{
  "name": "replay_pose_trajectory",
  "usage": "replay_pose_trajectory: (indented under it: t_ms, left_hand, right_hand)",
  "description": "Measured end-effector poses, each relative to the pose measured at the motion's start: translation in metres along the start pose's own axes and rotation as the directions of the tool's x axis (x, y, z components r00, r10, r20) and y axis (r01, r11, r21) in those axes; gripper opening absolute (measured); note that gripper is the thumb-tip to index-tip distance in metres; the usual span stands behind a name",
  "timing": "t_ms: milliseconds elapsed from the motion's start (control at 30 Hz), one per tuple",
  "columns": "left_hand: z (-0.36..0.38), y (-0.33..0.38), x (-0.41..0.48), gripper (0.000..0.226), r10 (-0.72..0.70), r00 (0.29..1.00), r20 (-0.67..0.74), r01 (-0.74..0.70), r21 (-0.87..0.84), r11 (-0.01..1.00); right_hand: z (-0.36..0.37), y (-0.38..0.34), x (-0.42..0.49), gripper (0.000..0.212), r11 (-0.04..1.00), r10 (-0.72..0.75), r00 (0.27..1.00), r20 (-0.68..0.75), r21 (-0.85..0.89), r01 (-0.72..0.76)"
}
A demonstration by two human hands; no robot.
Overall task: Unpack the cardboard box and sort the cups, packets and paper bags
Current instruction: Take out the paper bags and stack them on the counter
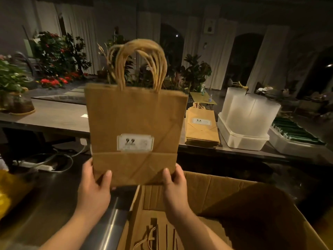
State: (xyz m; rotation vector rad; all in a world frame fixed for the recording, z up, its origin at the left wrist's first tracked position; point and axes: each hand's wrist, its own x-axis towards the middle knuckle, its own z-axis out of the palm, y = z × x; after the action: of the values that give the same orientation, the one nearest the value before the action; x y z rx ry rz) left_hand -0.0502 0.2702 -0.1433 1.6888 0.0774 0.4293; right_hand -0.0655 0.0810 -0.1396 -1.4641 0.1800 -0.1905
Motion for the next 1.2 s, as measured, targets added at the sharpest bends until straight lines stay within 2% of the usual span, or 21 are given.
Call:
replay_pose_trajectory:
  t_ms: [133, 233, 300, 333, 433, 533, 667, 833, 933, 1000, 1067, 1133, 1200]
  left_hand:
    - [0.026, 0.039, 0.077, 0.046, 0.091, 0.995, -0.038, -0.089, 0.068, 0.994]
    - [0.056, 0.054, 0.143, 0.038, 0.048, 0.999, -0.025, -0.046, 0.084, 0.995]
    - [0.076, 0.052, 0.189, 0.033, -0.098, 0.995, 0.025, 0.093, 0.148, 0.985]
    - [0.083, 0.051, 0.204, 0.031, -0.178, 0.983, 0.05, 0.165, 0.198, 0.966]
    - [0.103, 0.04, 0.234, 0.028, -0.38, 0.92, 0.099, 0.312, 0.404, 0.86]
    - [0.117, 0.037, 0.246, 0.027, -0.51, 0.849, 0.138, 0.35, 0.577, 0.738]
    - [0.121, 0.033, 0.252, 0.03, -0.504, 0.856, 0.118, 0.327, 0.632, 0.703]
    - [0.119, 0.03, 0.243, 0.032, -0.396, 0.918, 0.028, 0.267, 0.695, 0.668]
    - [0.119, 0.033, 0.237, 0.03, -0.334, 0.943, -0.006, 0.219, 0.765, 0.606]
    - [0.12, 0.036, 0.231, 0.032, -0.341, 0.94, -0.021, 0.242, 0.745, 0.622]
    - [0.114, 0.044, 0.223, 0.038, -0.382, 0.923, -0.036, 0.31, 0.657, 0.687]
    - [0.109, 0.05, 0.21, 0.054, -0.379, 0.924, -0.057, 0.321, 0.656, 0.683]
    - [0.107, 0.062, 0.184, 0.062, -0.27, 0.962, -0.036, 0.218, 0.698, 0.682]
  right_hand:
    - [0.01, -0.041, 0.063, 0.034, 0.993, -0.114, 0.993, -0.003, -0.029, 0.114]
    - [0.024, -0.066, 0.119, 0.029, 0.981, -0.172, 0.972, -0.158, -0.123, 0.153]
    - [0.032, -0.074, 0.154, 0.03, 0.985, -0.128, 0.945, -0.3, -0.152, 0.085]
    - [0.033, -0.075, 0.164, 0.036, 0.988, -0.06, 0.934, -0.353, -0.154, 0.005]
    - [0.034, -0.067, 0.183, 0.043, 0.954, 0.115, 0.893, -0.435, -0.201, -0.221]
    - [0.035, -0.058, 0.196, 0.035, 0.906, 0.13, 0.901, -0.414, -0.319, -0.277]
    - [0.033, -0.054, 0.195, 0.038, 0.79, 0.082, 0.944, -0.318, -0.557, -0.256]
    - [0.037, -0.054, 0.18, 0.061, 0.788, 0.106, 0.949, -0.297, -0.558, -0.262]
    - [0.038, -0.058, 0.173, 0.061, 0.786, 0.099, 0.953, -0.285, -0.565, -0.251]
    - [0.035, -0.062, 0.167, 0.061, 0.804, 0.113, 0.957, -0.266, -0.542, -0.246]
    - [0.03, -0.066, 0.159, 0.064, 0.847, 0.131, 0.963, -0.235, -0.478, -0.232]
    - [0.017, -0.066, 0.137, 0.067, 0.889, 0.097, 0.984, -0.148, -0.431, -0.152]
    - [-0.007, -0.065, 0.105, 0.066, 0.904, 0.052, 0.999, 0.007, -0.426, -0.044]
